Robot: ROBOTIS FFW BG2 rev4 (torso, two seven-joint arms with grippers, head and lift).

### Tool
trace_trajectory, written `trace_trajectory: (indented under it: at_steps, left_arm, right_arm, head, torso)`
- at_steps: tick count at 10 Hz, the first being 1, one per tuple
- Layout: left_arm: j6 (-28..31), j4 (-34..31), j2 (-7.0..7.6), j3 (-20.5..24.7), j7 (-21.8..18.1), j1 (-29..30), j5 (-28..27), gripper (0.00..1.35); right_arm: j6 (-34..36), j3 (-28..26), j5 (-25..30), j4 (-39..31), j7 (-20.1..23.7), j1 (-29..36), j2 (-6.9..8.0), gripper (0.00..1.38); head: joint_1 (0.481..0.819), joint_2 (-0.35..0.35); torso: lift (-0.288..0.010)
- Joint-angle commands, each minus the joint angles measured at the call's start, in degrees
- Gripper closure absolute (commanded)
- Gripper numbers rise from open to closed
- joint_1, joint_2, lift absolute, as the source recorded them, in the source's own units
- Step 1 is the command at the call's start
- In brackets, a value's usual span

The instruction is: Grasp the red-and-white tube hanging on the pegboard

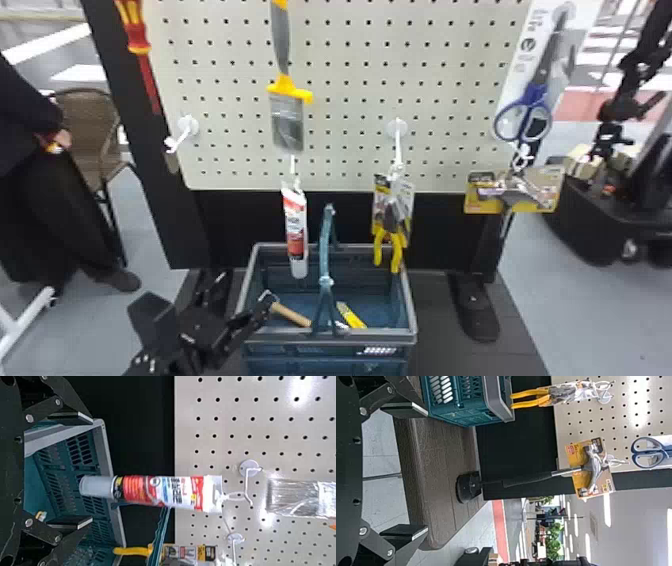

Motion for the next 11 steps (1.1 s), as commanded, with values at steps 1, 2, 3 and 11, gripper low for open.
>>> trace_trajectory:
  at_steps: [1,2,3,11]
  left_arm:
    - [1.1,4.6,1.18,-1.4,-0.6,-5.3,1.4,0.36]
    - [1.9,7.7,2.33,-3.4,-0.9,-9.4,2.7,0.29]
    - [2.3,10.2,3.12,-5.2,-1.2,-12.6,3.7,0.24]
    - [3.0,21.5,5.84,-15.8,-1.0,-28.1,12.0,0.22]
  right_arm:
    - [0.0,0.0,0.0,0.2,0.0,0.1,0.11,0.26]
    - [0.0,0.0,0.1,0.2,0.0,0.0,0.11,0.26]
    - [0.0,0.0,0.2,0.4,0.0,-0.3,0.11,0.26]
    - [-0.1,0.1,0.4,1.8,0.2,-1.6,0.63,0.26]
  head:
    - [0.549,0.0]
    - [0.549,0.0]
    - [0.549,0.0]
    - [0.549,0.0]
  torso:
    - [-0.1]
    - [-0.1]
    - [-0.1]
    - [-0.1]
